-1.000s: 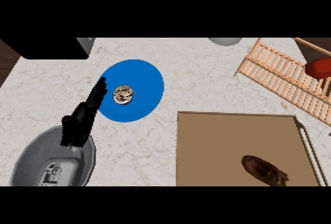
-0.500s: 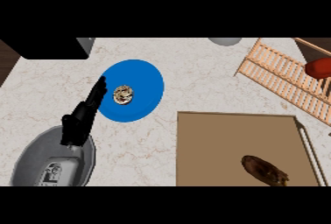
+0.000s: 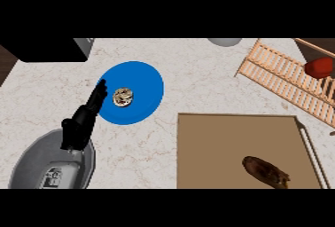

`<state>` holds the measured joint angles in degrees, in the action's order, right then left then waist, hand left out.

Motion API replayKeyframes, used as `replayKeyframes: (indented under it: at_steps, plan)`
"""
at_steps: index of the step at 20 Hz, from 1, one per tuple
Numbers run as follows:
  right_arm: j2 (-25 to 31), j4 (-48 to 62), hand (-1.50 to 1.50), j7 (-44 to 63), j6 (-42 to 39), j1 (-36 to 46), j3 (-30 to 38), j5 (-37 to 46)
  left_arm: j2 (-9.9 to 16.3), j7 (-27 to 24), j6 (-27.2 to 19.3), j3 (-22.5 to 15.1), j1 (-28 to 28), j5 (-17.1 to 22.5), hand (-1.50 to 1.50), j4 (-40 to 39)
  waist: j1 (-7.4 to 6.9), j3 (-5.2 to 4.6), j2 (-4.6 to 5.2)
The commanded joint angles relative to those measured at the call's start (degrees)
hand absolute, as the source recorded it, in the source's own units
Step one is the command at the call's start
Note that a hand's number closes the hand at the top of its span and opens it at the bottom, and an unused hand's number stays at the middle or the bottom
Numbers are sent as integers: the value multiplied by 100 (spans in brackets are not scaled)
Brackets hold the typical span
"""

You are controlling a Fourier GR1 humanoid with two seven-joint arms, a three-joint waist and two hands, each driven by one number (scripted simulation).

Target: Pick the bell pepper from the tray and place it in the tiered shelf

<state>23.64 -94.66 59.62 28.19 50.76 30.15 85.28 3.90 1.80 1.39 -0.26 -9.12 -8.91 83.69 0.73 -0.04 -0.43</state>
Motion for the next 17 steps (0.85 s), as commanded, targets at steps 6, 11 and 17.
replayKeyframes:
  at_steps: [6, 11, 17]
  plan:
    - [-274, -2483, -150, 932, -2487, -676, 784, -253, 92, -187, -41, 111, 257, -22, 0, -53, 251, -8, -96]
    - [-656, -4015, -150, 724, -3716, -1635, 1246, -875, 110, 20, -56, 223, 163, 69, 0, 1, 361, 1, -106]
    - [-925, -5744, -150, 647, -5100, -2118, 1924, -1810, 192, 91, 11, 221, 272, 79, 0, 174, 396, 3, -144]
